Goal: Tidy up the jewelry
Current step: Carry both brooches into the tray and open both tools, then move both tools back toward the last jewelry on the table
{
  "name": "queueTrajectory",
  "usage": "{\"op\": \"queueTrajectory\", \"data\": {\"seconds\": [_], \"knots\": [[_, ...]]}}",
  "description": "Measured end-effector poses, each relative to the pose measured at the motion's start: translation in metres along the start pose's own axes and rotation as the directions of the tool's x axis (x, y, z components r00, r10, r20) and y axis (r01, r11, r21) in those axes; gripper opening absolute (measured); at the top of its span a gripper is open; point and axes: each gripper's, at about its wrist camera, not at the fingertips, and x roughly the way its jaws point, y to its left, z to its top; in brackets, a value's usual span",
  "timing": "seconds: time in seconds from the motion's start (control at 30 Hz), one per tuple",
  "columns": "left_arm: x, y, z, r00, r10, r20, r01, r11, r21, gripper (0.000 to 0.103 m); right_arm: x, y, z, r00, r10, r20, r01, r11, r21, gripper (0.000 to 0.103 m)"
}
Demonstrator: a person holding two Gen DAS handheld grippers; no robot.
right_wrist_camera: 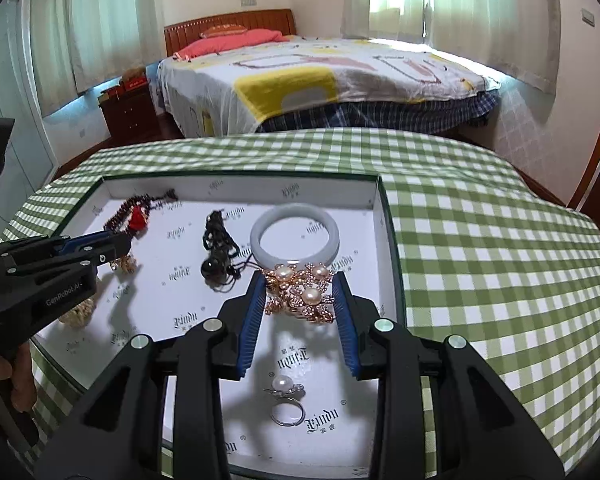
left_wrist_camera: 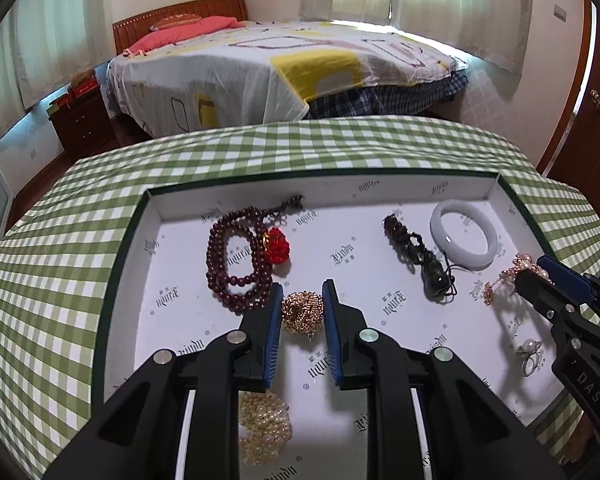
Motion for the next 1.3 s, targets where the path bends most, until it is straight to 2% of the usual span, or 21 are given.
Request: {"op": "queueTrajectory", "data": {"seconds": [0.4, 0.53, 0.63, 0.67, 0.8, 0.87, 0.93, 1.03, 1.1, 1.17, 1.3], "knots": [[0.011, -0.001, 0.0, 0.999, 0.009, -0.04, -0.009, 1.0, 0.01, 0.021, 0.016, 0.002, 0.0, 0.998, 0.005, -0.056, -0.005, 1.0, 0.001, 0.034], [0.013, -0.002, 0.001, 0.999, 0.011, -0.049, -0.01, 1.0, 0.014, 0.023, 0.016, 0.003, -0.001, 0.999, 0.003, -0.05, -0.003, 1.0, 0.005, 0.043], [0.014, -0.003, 0.002, 0.999, 0.014, -0.051, -0.014, 1.0, 0.016, 0.023, 0.017, 0.003, 0.0, 0.999, 0.004, -0.045, -0.004, 1.0, 0.003, 0.046], [0.014, -0.003, 0.002, 0.999, 0.014, -0.052, -0.013, 1.0, 0.017, 0.025, 0.016, 0.002, 0.0, 0.999, 0.004, -0.045, -0.004, 1.0, 0.002, 0.046], [0.011, -0.004, 0.002, 0.999, 0.013, -0.039, -0.013, 1.0, 0.018, 0.045, 0.014, 0.001, 0.0, 0.999, 0.005, -0.037, -0.005, 1.0, 0.002, 0.047], [0.01, -0.004, 0.002, 0.999, 0.009, -0.035, -0.009, 1.0, 0.012, 0.048, 0.011, 0.002, 0.001, 0.999, 0.008, -0.031, -0.008, 1.0, 0.003, 0.048], [0.009, -0.004, 0.001, 0.999, 0.011, -0.035, -0.011, 1.0, 0.012, 0.053, 0.008, 0.002, 0.001, 1.0, 0.008, -0.023, -0.008, 1.0, 0.001, 0.054], [0.001, -0.006, 0.0, 1.0, 0.022, -0.007, -0.021, 1.0, 0.02, 0.061, 0.002, 0.003, 0.002, 1.0, 0.006, -0.008, -0.006, 1.0, -0.001, 0.054], [-0.005, -0.006, 0.0, 1.0, 0.028, 0.013, -0.028, 0.999, 0.023, 0.07, -0.004, 0.005, 0.004, 1.0, 0.003, 0.008, -0.003, 1.0, 0.0, 0.056], [-0.014, -0.006, 0.0, 0.998, 0.042, 0.041, -0.043, 0.999, 0.018, 0.072, -0.011, 0.006, 0.005, 1.0, -0.001, 0.028, 0.001, 1.0, 0.002, 0.06], [-0.033, -0.002, 0.001, 0.994, 0.05, 0.092, -0.05, 0.999, -0.002, 0.074, -0.027, 0.01, 0.007, 0.998, -0.002, 0.059, 0.002, 1.0, 0.003, 0.061]]}}
